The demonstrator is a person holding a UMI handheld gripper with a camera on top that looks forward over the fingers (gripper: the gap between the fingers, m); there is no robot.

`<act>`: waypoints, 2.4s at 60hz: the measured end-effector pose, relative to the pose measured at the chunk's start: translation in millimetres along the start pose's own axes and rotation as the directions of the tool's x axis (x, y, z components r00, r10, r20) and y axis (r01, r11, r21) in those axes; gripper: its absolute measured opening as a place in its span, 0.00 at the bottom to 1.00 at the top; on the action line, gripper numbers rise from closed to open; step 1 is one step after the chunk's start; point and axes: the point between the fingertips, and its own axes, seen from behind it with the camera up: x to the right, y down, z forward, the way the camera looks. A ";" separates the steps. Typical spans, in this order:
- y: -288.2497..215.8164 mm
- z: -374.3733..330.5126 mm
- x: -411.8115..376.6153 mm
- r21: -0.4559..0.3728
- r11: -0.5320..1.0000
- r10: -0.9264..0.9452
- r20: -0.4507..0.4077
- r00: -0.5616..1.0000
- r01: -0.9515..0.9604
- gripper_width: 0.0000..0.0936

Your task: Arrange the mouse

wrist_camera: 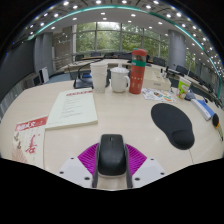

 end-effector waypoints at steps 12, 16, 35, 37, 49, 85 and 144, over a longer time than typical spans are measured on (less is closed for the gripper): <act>-11.6 -10.0 -4.6 -0.009 1.000 -0.008 0.047 0.999 0.009 0.34; -37.9 -26.5 -2.3 0.036 0.999 -0.001 0.062 0.998 -0.001 0.33; -196.1 -65.4 133.5 0.260 0.965 0.025 0.007 1.000 -0.026 0.32; -192.8 -53.1 153.8 0.248 0.968 0.024 -0.004 1.000 -0.022 0.32; -135.8 40.3 230.3 0.104 0.993 0.056 0.000 0.998 -0.056 0.32; -84.5 24.2 256.3 -0.007 1.000 0.002 0.016 1.000 -0.002 0.91; 6.7 -375.3 208.1 0.109 0.994 0.024 -0.103 0.994 -0.013 0.91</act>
